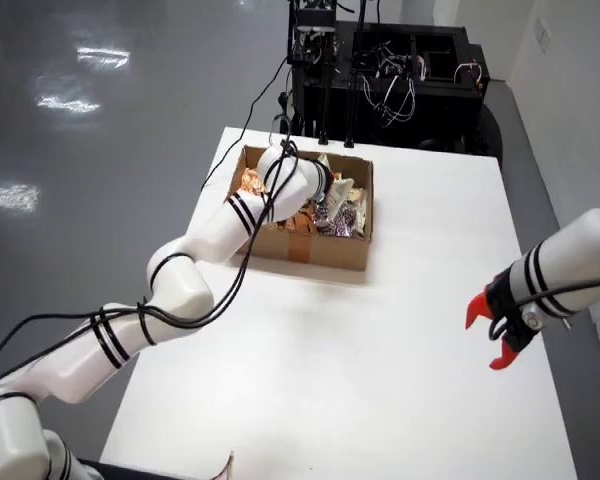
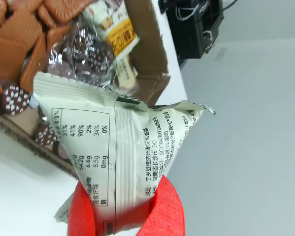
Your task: Grasp a snack and put it in the bin.
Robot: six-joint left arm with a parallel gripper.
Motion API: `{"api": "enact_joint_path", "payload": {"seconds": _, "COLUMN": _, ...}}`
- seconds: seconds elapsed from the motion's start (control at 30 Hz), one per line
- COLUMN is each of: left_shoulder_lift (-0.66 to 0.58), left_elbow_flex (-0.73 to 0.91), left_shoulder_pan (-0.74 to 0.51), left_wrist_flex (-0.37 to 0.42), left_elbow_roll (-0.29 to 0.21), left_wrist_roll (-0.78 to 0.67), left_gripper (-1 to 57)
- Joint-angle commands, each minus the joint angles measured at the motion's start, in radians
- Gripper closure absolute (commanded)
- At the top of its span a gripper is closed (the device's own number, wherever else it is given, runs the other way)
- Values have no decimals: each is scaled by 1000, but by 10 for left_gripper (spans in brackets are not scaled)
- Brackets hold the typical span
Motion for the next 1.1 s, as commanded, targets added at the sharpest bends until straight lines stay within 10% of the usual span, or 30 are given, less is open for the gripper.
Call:
{"api": "enact_joint_path", "payload": {"seconds": 0.03, "left_shoulder_lift": -1, "left_elbow_flex": -6, "left_shoulder_pan": 33, "left_wrist_flex": -5, "left_elbow_roll": 0, "left_wrist_roll": -2, "left_gripper": 518}}
{"api": "enact_joint_path", "payload": {"seconds": 0.3, "left_shoulder_lift": -1, "left_elbow_flex": -18, "left_shoulder_pan": 82, "left_wrist_flex": -26, "left_elbow_roll": -4, "left_wrist_roll": 3, "left_gripper": 491}}
{"api": "enact_joint_path", "payload": {"seconds": 0.67, "left_shoulder_lift": -1, "left_elbow_flex": -31, "left_shoulder_pan": 105, "left_wrist_flex": -68, "left_elbow_roll": -15, "left_wrist_roll": -19, "left_gripper": 174}}
{"api": "enact_joint_path", "payload": {"seconds": 1.1, "left_shoulder_lift": -1, "left_elbow_flex": -139, "left_shoulder_pan": 65, "left_wrist_flex": 112, "left_elbow_roll": -12, "left_wrist_roll": 19, "left_gripper": 281}}
